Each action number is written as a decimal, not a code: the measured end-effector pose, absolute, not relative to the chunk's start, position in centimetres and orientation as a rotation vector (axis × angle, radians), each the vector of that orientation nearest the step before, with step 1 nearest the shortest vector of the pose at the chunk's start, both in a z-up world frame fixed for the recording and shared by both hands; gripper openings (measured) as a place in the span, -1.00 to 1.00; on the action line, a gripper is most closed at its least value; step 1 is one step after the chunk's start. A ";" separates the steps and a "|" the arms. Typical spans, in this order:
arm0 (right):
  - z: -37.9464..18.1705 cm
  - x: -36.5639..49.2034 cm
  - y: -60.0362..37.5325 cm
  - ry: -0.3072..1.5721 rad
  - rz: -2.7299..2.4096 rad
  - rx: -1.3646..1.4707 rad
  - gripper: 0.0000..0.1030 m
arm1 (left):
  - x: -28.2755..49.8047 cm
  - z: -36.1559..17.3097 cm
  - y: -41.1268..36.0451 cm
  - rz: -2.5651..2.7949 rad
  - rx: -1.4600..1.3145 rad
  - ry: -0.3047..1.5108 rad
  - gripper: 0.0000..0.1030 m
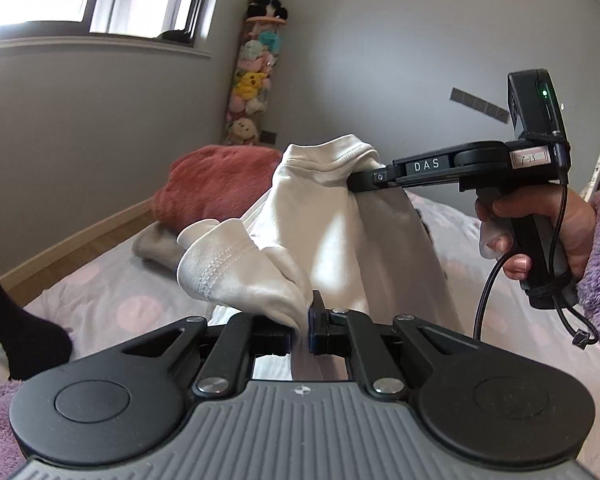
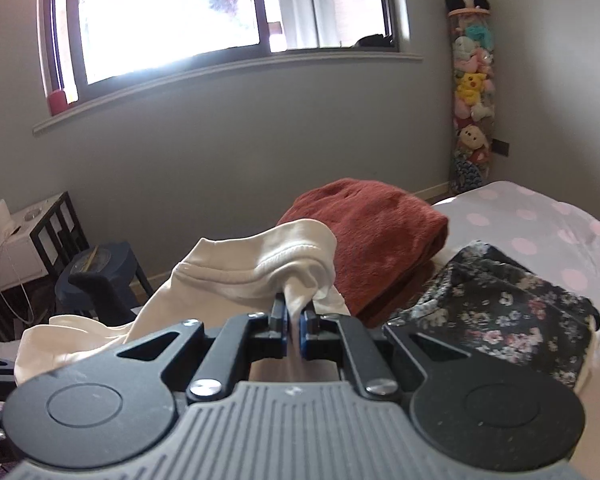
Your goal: Fold clothes
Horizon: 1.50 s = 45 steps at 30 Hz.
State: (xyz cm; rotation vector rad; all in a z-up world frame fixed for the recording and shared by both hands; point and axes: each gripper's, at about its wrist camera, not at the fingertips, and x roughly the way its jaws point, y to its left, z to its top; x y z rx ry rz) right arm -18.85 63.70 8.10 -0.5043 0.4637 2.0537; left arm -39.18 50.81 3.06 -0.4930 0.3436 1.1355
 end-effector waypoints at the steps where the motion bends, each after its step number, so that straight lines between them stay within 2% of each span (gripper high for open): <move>1: 7.2 -19.9 64.6 0.473 2.057 -0.530 -0.87 | -39.7 2.4 51.3 1.150 -0.509 0.358 -0.89; 9: 1.2 -25.9 69.4 0.519 2.014 -0.725 -0.87 | -42.1 -1.7 54.3 1.212 -0.630 0.440 -0.89; 16: -1.1 -25.7 70.3 0.573 1.933 -0.753 -0.86 | -41.5 -3.0 55.3 1.236 -0.634 0.463 -0.89; 19: -0.4 -24.7 69.9 0.590 1.918 -0.709 -0.69 | -41.4 -3.3 55.6 1.241 -0.637 0.462 -0.89; 20: 0.0 -24.2 69.5 0.576 1.904 -0.698 -0.41 | -41.4 -3.4 55.7 1.244 -0.639 0.460 -0.89; 21: 0.5 -23.7 69.1 0.563 1.891 -0.687 -0.29 | -41.4 -3.5 55.7 1.246 -0.641 0.458 -0.89; 30: 2.2 -15.9 63.9 0.618 1.806 -0.678 -0.32 | -41.2 -4.1 56.2 1.262 -0.660 0.482 -0.88; 36: 0.5 -8.9 59.4 0.707 1.700 -0.644 -0.32 | -41.1 -4.3 56.2 1.270 -0.659 0.484 -0.88; 40: -1.2 -4.7 56.9 0.838 1.648 -0.541 -0.31 | -41.0 -4.4 56.1 1.275 -0.660 0.485 -0.88; 45: -3.2 -2.5 54.9 0.978 1.632 -0.397 -0.13 | -41.1 -4.1 55.8 1.275 -0.654 0.469 -0.88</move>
